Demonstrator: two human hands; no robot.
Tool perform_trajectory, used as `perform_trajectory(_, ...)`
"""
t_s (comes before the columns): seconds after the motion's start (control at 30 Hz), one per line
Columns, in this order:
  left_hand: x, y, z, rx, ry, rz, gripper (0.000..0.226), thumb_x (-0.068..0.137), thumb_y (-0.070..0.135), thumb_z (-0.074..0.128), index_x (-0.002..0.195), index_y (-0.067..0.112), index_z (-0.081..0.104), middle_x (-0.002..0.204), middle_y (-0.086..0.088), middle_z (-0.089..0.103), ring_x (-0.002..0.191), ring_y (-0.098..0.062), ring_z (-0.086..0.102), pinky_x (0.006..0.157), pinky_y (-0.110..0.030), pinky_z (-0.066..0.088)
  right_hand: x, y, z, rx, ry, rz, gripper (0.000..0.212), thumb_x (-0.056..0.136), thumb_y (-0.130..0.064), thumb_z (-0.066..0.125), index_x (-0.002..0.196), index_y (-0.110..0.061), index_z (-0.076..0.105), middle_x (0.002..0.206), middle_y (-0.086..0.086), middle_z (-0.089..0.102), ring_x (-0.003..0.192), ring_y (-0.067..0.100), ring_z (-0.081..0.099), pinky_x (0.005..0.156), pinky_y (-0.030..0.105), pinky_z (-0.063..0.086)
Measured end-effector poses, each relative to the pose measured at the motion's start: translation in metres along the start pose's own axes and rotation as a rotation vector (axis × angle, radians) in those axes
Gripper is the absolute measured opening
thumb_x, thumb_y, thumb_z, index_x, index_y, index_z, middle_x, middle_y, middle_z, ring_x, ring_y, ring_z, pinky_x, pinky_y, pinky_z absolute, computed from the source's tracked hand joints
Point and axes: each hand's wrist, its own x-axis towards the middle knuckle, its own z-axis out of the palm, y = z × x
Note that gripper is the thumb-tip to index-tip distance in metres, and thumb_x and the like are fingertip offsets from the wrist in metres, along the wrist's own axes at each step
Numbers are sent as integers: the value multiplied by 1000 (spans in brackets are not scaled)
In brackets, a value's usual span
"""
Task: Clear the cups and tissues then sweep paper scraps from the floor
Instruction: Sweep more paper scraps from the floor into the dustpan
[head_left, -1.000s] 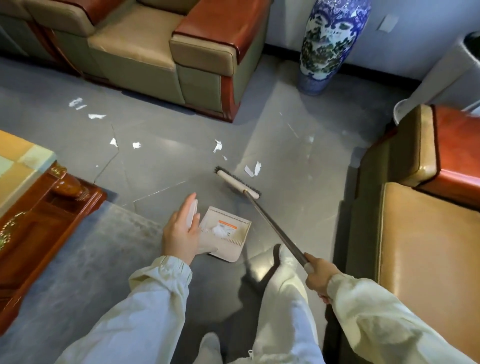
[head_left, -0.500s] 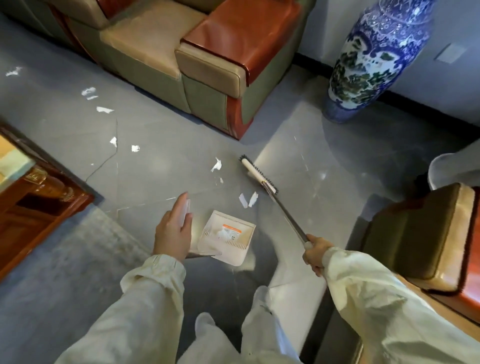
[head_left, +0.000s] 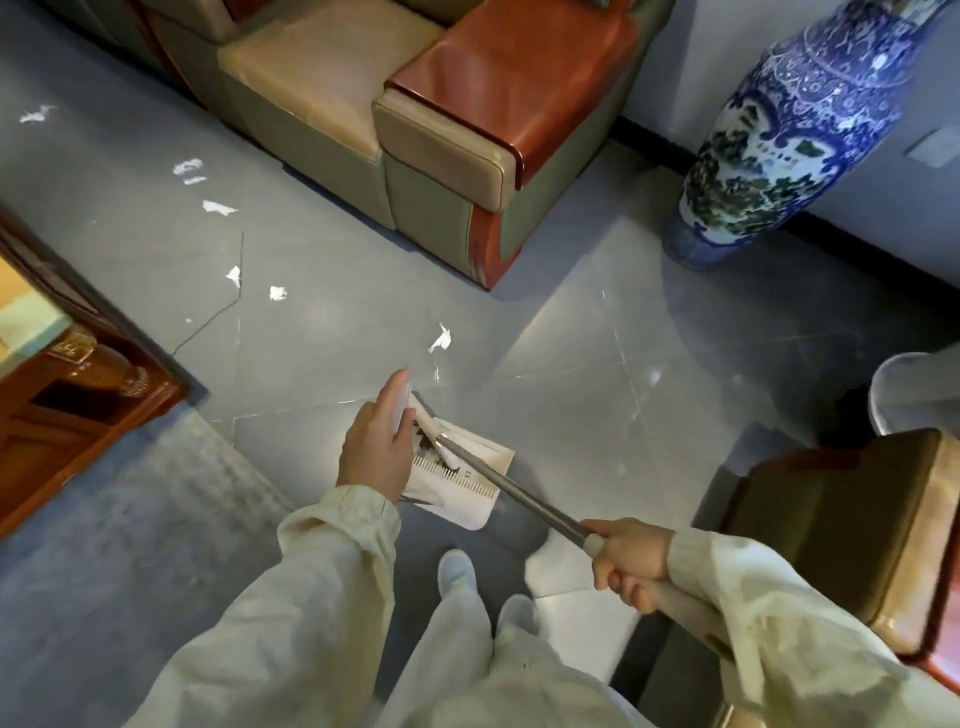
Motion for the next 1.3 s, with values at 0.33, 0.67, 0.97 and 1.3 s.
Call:
perform_trajectory(0.33, 30, -1, -7, -31, 164, -162, 44, 99, 27, 44, 140, 39, 33, 122, -1, 55, 100, -13, 48, 84, -27, 41, 16, -102, -49, -273, 178, -205, 51, 90, 2, 36, 137, -15, 42, 56, 9, 44, 37, 16, 37, 38, 19, 37)
perform_trajectory(0.67, 104, 17, 5, -90, 334, -337, 45, 97, 17, 49, 140, 27, 40, 133, -7, 53, 118, -30, 50, 101, -38, 38, 102, -241, -123, -703, 270, -289, 51, 82, -2, 49, 132, -11, 43, 76, 13, 57, 25, 13, 46, 52, 29, 47)
perform_trajectory(0.97, 154, 47, 2, -65, 385, -375, 45, 95, 13, 51, 138, 23, 45, 121, -18, 60, 112, -35, 55, 98, -36, 40, 81, -255, -121, -732, -116, -96, 22, 82, 6, 47, 95, -10, 53, 49, 9, 45, 35, 18, 42, 50, 24, 46)
perform_trajectory(1.3, 172, 32, -33, -62, 622, -467, 44, 96, 16, 53, 138, 22, 46, 130, -13, 57, 117, -34, 54, 98, -36, 40, 44, -337, -121, -451, -250, -137, 61, 87, 11, 38, 137, -24, 39, 32, 0, 33, 25, 7, 30, 33, 10, 30)
